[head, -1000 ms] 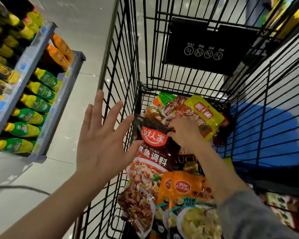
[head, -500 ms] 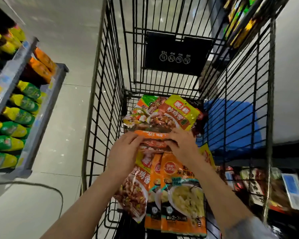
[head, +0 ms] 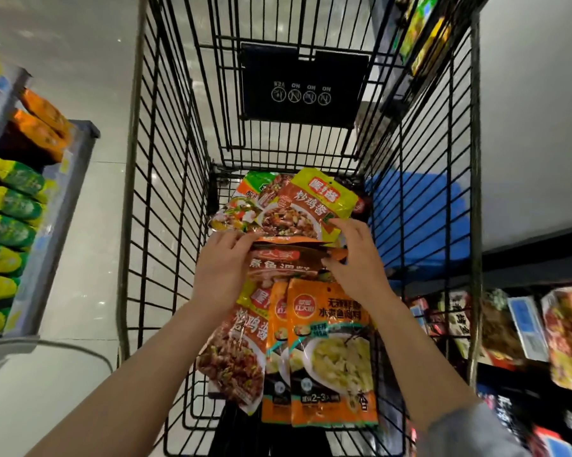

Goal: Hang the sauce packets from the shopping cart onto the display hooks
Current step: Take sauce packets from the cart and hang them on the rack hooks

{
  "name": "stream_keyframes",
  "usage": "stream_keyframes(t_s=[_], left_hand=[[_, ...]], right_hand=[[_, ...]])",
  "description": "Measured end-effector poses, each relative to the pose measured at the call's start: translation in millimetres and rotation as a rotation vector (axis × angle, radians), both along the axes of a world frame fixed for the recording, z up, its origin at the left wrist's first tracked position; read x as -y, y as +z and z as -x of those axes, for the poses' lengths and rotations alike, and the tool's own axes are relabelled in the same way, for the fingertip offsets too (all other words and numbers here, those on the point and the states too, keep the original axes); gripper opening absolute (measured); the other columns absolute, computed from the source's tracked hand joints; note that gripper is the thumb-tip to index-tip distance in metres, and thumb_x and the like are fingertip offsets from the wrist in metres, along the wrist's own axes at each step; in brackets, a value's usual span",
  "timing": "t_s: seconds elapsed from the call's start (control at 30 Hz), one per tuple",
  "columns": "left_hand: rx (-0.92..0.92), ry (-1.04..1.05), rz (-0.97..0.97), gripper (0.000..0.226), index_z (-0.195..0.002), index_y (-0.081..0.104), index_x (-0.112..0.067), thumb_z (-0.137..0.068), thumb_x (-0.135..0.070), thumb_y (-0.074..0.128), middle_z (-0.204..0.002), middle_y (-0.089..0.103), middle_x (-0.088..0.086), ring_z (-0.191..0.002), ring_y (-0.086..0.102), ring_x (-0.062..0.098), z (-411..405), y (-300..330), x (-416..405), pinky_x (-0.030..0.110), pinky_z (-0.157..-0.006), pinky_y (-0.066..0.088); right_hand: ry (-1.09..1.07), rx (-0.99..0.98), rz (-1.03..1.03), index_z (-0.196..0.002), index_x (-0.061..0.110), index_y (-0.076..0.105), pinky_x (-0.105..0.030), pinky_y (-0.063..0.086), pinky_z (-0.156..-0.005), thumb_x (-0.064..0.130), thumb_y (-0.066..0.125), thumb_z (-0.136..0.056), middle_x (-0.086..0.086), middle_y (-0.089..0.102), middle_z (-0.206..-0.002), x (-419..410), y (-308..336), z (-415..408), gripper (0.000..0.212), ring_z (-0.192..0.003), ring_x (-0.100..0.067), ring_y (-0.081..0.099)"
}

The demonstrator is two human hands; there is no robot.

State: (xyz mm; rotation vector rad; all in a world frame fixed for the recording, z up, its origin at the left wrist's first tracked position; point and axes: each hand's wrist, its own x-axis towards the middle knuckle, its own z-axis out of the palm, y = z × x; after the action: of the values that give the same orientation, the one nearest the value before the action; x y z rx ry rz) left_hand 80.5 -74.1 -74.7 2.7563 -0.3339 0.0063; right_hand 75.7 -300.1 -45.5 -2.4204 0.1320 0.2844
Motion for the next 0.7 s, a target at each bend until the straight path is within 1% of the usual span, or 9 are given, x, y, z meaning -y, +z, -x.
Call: stream_keyframes(t_s=[0.1,0.17,0.33,0.43,0.47,0.53,0.6,0.63,0.7], left_hand=[[0.012,-0.039,0.002,0.032,-0.111,0.065,-0.007,-0.091,-0.027,0.048,-0.096,0.065,0.012,-0.085,0.057,0.034,-2.2,7.5,6.2,0.041,-0.073,0.05],[0.014,-0.065,0.022,0.041,-0.107,0.067,-0.007,-0.091,-0.031,0.038,-0.095,0.066,0.011,-0.082,0.058,0.033,-5.0,11.3,11.8,0.039,-0.068,0.05],[0.069,-0.056,-0.01,0.037,-0.092,0.07,-0.012,-0.088,-0.032,0.039,-0.083,0.068,0.005,-0.069,0.062,0.029,-10.0,13.8,15.8,0.032,-0.054,0.048],[0.098,-0.062,0.001,0.036,-0.086,0.072,-0.012,-0.086,-0.032,0.041,-0.075,0.068,0.003,-0.064,0.063,0.028,-14.3,16.8,15.9,0.03,-0.049,0.048],[0.115,-0.043,0.013,0.035,-0.086,0.072,-0.013,-0.086,-0.031,0.042,-0.074,0.067,0.002,-0.064,0.064,0.027,-12.7,19.5,14.1,0.028,-0.048,0.047],[0.144,0.038,0.041,0.032,-0.089,0.072,-0.015,-0.086,-0.031,0.045,-0.074,0.066,0.0,-0.066,0.063,0.025,-4.4,26.8,6.4,0.026,-0.05,0.045],[0.158,0.166,0.065,0.025,-0.092,0.072,-0.015,-0.086,-0.027,0.052,-0.074,0.065,0.0,-0.066,0.062,0.024,5.2,35.6,-0.9,0.024,-0.052,0.04],[0.149,0.215,0.056,0.022,-0.092,0.072,-0.014,-0.085,-0.026,0.055,-0.074,0.065,0.001,-0.066,0.062,0.025,8.8,37.1,-3.2,0.023,-0.052,0.038],[0.083,0.238,0.002,0.017,-0.092,0.072,-0.014,-0.084,-0.021,0.058,-0.073,0.064,0.003,-0.065,0.063,0.028,15.0,33.5,-6.5,0.026,-0.051,0.041]], right_hand=[[0.039,-0.001,-0.123,-0.135,0.033,0.038,-0.015,0.027,-0.097,0.012,0.065,-0.086,0.009,0.027,-0.136,-8.3,9.7,-11.4,0.06,-0.121,-0.003,0.03],[0.078,0.012,-0.12,-0.13,0.032,0.043,-0.022,0.027,-0.104,0.013,0.065,-0.085,0.01,0.03,-0.135,-12.0,12.0,-17.6,0.054,-0.124,-0.007,0.032],[0.082,0.031,-0.119,-0.126,0.028,0.048,-0.027,0.032,-0.107,0.015,0.063,-0.088,0.007,0.037,-0.131,-11.2,8.3,-18.4,0.043,-0.123,-0.01,0.037],[0.022,0.046,-0.134,-0.134,0.027,0.04,-0.01,0.028,-0.098,0.021,0.065,-0.087,0.007,0.035,-0.136,-4.0,12.9,-12.4,0.053,-0.125,-0.007,0.034],[-0.024,0.062,-0.14,-0.136,0.027,0.038,-0.008,0.028,-0.096,0.022,0.066,-0.086,0.009,0.035,-0.135,2.3,13.0,-8.4,0.057,-0.124,-0.004,0.033],[-0.128,0.091,-0.11,-0.136,0.025,0.039,-0.014,0.03,-0.095,0.023,0.065,-0.087,0.012,0.039,-0.128,18.3,8.4,4.2,0.056,-0.119,-0.002,0.036],[-0.155,-0.011,-0.005,-0.134,0.02,0.045,-0.022,0.035,-0.091,0.022,0.059,-0.091,0.008,0.047,-0.126,28.2,-4.0,15.0,0.046,-0.117,-0.009,0.044],[-0.114,-0.13,0.068,-0.133,0.017,0.047,-0.025,0.038,-0.089,0.021,0.055,-0.093,0.002,0.05,-0.128,28.4,-16.0,17.3,0.041,-0.117,-0.015,0.047],[0.027,-0.359,0.17,-0.135,0.013,0.045,-0.033,0.04,-0.094,0.016,0.047,-0.095,-0.009,0.049,-0.136,20.1,-45.3,18.0,0.04,-0.122,-0.025,0.047]])
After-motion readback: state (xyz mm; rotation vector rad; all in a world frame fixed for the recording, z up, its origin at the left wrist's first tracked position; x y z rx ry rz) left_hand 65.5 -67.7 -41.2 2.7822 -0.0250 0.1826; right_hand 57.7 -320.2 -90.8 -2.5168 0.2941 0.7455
